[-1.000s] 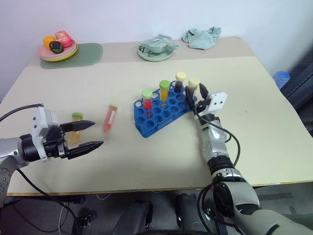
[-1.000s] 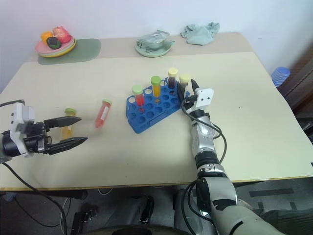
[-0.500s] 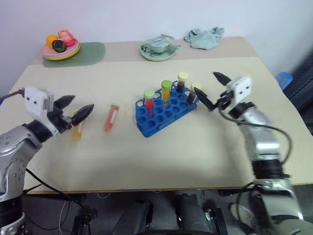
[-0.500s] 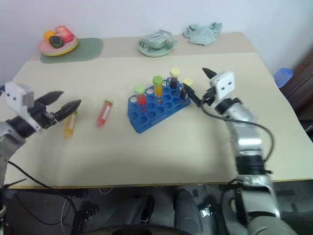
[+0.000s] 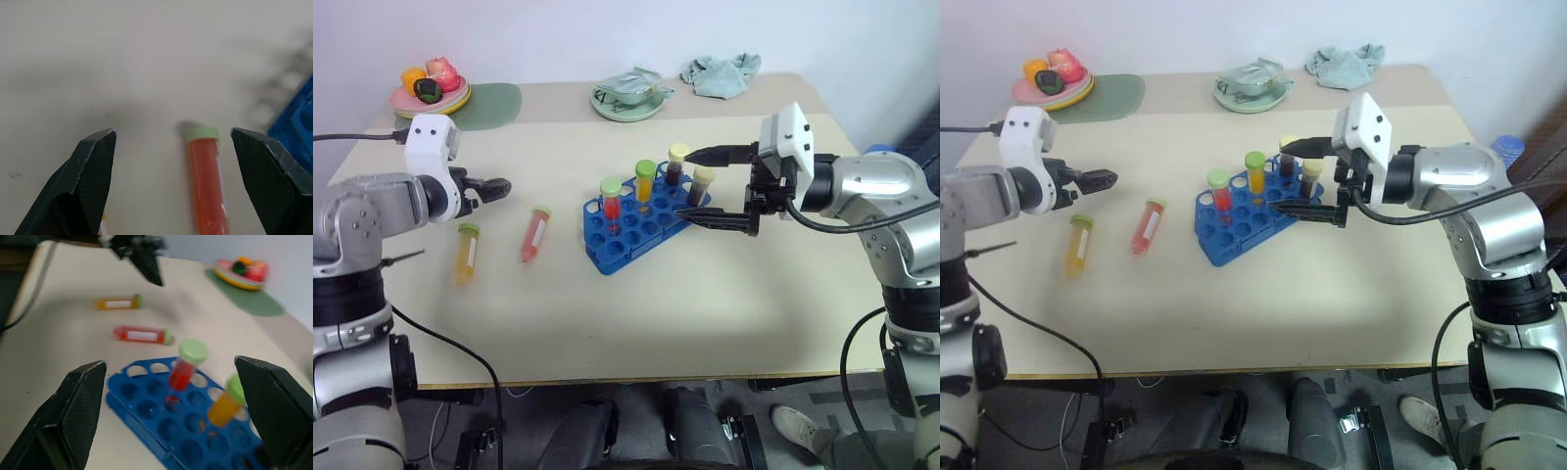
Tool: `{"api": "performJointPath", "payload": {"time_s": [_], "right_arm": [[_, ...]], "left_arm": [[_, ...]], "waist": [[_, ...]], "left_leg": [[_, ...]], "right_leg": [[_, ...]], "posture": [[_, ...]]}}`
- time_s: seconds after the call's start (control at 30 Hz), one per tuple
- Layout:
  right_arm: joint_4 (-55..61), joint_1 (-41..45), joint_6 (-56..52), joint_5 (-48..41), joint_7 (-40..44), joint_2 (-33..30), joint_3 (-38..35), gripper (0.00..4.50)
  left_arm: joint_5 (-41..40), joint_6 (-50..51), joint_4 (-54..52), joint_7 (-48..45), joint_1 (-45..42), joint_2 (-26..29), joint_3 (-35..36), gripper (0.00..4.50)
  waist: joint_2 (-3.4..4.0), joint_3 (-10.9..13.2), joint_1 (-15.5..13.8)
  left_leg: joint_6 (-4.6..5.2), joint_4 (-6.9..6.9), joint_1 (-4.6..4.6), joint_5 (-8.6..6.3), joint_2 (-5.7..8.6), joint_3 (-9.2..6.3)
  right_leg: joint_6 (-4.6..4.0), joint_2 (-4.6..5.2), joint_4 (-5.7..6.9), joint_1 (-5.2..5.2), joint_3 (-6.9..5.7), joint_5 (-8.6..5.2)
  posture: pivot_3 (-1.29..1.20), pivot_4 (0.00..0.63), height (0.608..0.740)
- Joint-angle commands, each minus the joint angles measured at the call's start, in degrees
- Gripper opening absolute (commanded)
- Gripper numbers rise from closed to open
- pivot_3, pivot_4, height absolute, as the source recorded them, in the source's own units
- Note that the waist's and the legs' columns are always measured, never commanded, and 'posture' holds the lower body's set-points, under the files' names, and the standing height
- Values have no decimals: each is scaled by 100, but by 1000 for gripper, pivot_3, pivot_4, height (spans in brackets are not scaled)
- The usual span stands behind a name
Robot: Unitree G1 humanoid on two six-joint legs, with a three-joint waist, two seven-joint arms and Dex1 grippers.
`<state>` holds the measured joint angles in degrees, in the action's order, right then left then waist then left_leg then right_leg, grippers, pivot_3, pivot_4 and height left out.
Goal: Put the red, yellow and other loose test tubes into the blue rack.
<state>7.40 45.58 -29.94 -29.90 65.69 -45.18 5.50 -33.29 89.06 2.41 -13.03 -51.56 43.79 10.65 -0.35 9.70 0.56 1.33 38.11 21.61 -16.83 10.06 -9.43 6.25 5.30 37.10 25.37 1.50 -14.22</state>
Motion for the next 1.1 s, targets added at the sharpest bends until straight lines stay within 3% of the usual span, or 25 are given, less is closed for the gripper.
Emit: {"api": "performJointPath", "payload": {"time_s": [0.03, 0.47, 1.1], "right_arm": [[-53, 293, 158, 106, 201, 95, 42, 4280], [-31, 301, 204, 244, 674, 181, 85, 4280], [102, 274, 186, 238, 849, 330, 78, 4280]], "left_arm": [[368, 334, 793, 42, -605, 293, -346, 3820], [1047, 344, 2985, -101, -1489, 797, -1113, 3820], [1884, 242, 4245, 151, -1370, -86, -688, 3820]], "waist": [[-2, 1, 3], [-6, 3, 9], [-9, 1, 21]], "left_leg": [[0, 1, 1, 0, 0, 0], [-2, 4, 6, 1, 2, -1], [-3, 13, 19, 2, 2, -1]], "right_leg": [[1, 1, 1, 1, 0, 0], [1, 1, 6, 8, -1, 1], [3, 1, 13, 19, -3, 2]], "posture": [[0, 150, 740], [0, 150, 740], [0, 150, 740]]}}
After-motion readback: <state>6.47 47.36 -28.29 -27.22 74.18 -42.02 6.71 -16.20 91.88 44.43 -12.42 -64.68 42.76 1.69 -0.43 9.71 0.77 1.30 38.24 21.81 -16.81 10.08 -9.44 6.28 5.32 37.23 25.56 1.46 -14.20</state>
